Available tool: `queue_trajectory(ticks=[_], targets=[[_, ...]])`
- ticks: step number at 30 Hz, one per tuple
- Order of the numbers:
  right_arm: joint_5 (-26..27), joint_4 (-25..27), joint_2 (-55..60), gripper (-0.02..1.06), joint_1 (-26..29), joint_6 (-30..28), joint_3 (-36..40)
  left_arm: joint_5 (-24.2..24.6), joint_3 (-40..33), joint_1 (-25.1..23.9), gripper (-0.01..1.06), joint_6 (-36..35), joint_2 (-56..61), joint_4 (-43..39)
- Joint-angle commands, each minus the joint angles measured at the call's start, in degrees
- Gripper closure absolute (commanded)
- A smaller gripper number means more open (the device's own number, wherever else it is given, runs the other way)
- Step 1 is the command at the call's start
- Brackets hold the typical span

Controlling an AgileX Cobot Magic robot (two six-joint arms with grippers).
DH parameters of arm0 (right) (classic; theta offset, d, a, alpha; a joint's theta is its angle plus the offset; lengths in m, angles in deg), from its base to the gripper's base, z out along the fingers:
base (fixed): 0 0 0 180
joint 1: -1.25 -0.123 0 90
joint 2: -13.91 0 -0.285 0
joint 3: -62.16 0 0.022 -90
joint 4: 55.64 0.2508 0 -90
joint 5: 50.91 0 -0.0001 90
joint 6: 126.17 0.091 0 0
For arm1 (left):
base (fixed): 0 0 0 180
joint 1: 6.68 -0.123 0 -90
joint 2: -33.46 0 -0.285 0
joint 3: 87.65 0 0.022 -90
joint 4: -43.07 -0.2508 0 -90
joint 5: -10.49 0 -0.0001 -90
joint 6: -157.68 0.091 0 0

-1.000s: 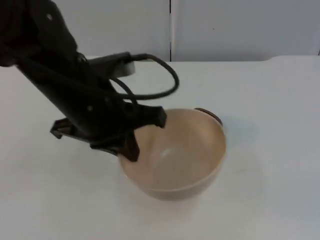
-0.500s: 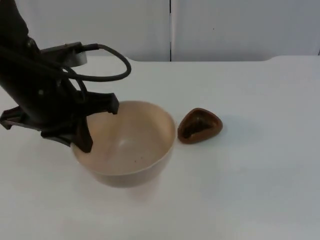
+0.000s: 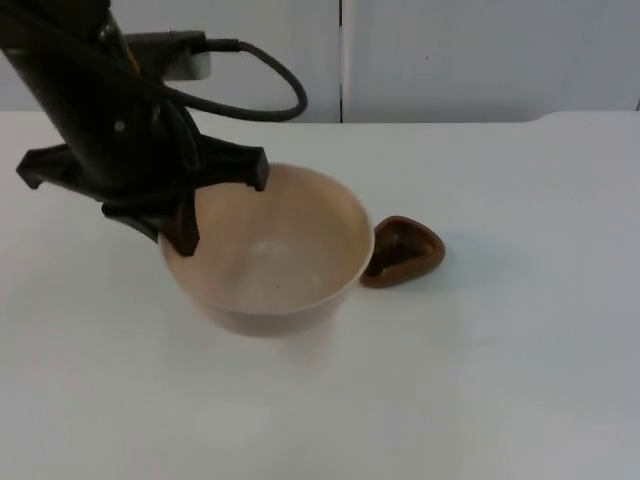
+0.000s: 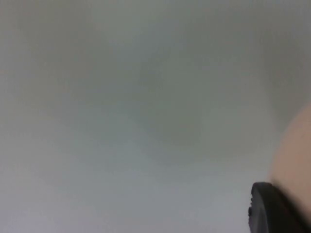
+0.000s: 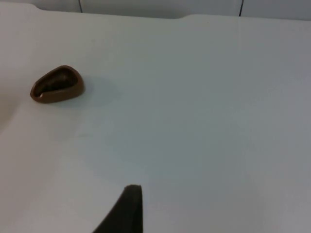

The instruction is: Pick up the bowl with the left hand and pour the coffee beans from the cup into the bowl with the right hand.

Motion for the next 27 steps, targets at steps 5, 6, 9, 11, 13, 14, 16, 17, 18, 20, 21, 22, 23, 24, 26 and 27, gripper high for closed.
queue_trajectory(ticks=[5, 6, 9, 11, 13, 14, 16, 17, 18, 20, 21, 22, 23, 24, 26, 27], targets=[[0.30, -0.19, -0.15, -0.01, 0.32, -0.01, 0.00, 1.80, 0.67, 0.40, 1.05, -1.29, 0.76, 0.77], [0.30, -0.19, -0.15, -0.01, 0.32, -0.01, 0.00, 2.03, 0.67, 0.40, 1.05, -1.29, 0.76, 0.77], [0.30, -0.19, -0.15, -0.01, 0.32, -0.01, 0.00, 3.98, 0.67, 0.40, 1.05, -1.29, 0.76, 0.67], [0.30, -0.19, -0.15, -0.01, 0.32, -0.01, 0.00, 5.19, 0.67, 0.40, 1.05, -1.29, 0.76, 0.67], [0.30, -0.19, -0.15, -0.01, 0.32, -0.01, 0.00, 5.58, 0.67, 0.40, 1.05, -1.29, 0.76, 0.93], [0.30, -0.19, -0.15, -0.01, 0.32, -0.01, 0.00, 5.58, 0.67, 0.40, 1.05, -1.29, 0.76, 0.93], [0.30, -0.19, -0.15, -0.01, 0.32, -0.01, 0.00, 6.22, 0.67, 0.40, 1.05, -2.00, 0.76, 1.71], [0.30, -0.19, -0.15, -0.01, 0.32, -0.01, 0.00, 6.22, 0.67, 0.40, 1.05, -2.00, 0.76, 1.84], [0.30, -0.19, -0.15, -0.01, 0.32, -0.01, 0.00, 6.22, 0.67, 0.40, 1.05, -2.00, 0.76, 1.72], [0.30, -0.19, -0.15, -0.01, 0.32, -0.01, 0.00, 6.22, 0.67, 0.40, 1.05, -2.15, 0.76, 1.83], [0.30, -0.19, -0.15, -0.01, 0.32, -0.01, 0.00, 6.22, 0.67, 0.40, 1.05, -2.63, 0.76, 1.83], [0.30, -0.19, -0.15, -0.01, 0.32, -0.01, 0.00, 6.22, 0.67, 0.40, 1.05, -3.17, 0.76, 1.83], [0.30, -0.19, -0.15, -0.01, 0.32, -0.01, 0.00, 6.22, 0.67, 0.40, 1.05, -3.17, 0.76, 1.83], [0.30, -0.19, -0.15, -0.01, 0.32, -0.01, 0.00, 6.22, 0.67, 0.40, 1.05, -3.45, 0.76, 1.83], [0.30, -0.19, -0.15, -0.01, 0.32, -0.01, 0.00, 6.22, 0.67, 0.40, 1.05, -3.45, 0.76, 1.83], [0.30, -0.19, -0.15, -0.01, 0.32, -0.01, 0.00, 6.33, 0.67, 0.40, 1.05, -3.42, 0.76, 1.83]])
